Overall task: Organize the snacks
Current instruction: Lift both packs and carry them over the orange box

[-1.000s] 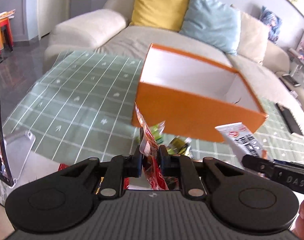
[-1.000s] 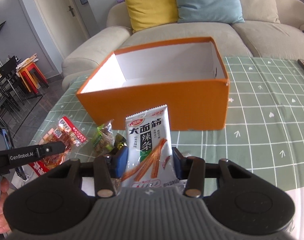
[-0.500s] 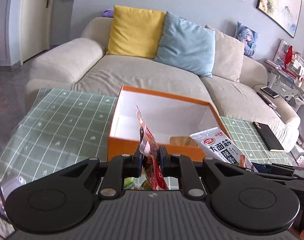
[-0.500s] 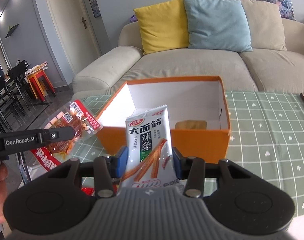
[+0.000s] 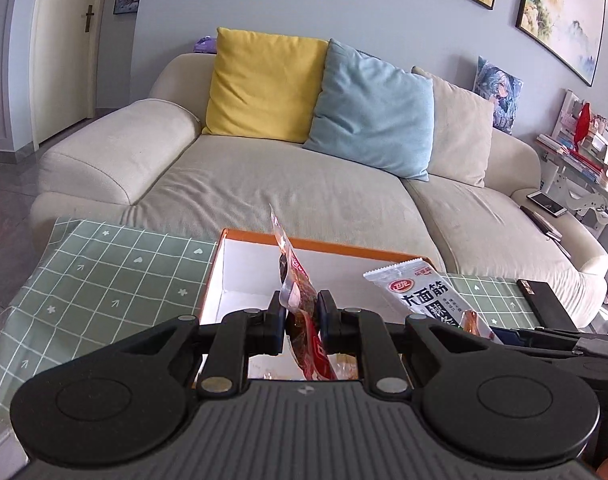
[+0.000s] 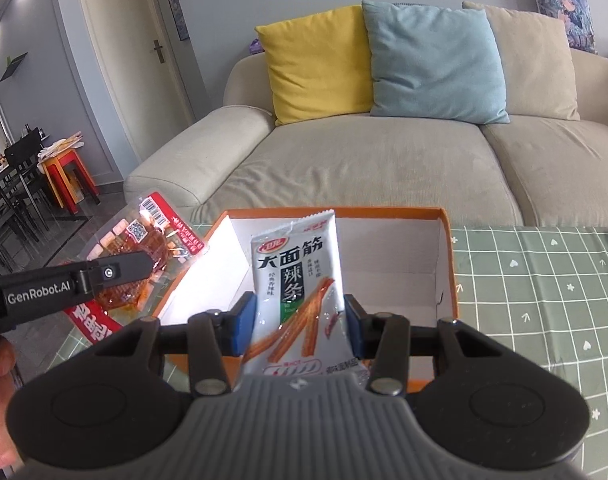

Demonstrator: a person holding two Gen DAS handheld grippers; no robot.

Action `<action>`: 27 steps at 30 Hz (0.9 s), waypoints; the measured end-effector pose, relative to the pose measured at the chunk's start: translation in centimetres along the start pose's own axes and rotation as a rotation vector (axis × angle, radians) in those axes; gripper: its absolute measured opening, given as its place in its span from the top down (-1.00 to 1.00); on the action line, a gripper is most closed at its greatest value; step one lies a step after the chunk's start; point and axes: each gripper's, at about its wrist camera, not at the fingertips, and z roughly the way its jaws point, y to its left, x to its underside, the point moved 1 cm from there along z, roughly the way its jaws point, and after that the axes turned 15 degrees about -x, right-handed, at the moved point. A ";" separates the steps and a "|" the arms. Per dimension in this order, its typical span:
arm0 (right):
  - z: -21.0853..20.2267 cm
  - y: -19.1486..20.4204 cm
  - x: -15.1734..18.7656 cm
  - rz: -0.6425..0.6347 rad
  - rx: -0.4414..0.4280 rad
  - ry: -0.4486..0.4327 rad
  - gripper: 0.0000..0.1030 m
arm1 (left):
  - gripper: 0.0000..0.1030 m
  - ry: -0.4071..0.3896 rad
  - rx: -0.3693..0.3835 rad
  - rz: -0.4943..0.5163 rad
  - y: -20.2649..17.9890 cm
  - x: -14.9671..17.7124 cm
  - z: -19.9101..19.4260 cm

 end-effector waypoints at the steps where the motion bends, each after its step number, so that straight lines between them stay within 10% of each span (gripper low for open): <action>1: 0.6 -0.3 -0.4 0.006 -0.001 0.005 0.15 | 0.67 0.001 -0.002 0.001 0.0 -0.1 0.5; 27: 14.6 -5.3 0.4 0.155 0.005 0.300 0.14 | 0.67 0.272 -0.108 0.200 -1.7 2.4 12.3</action>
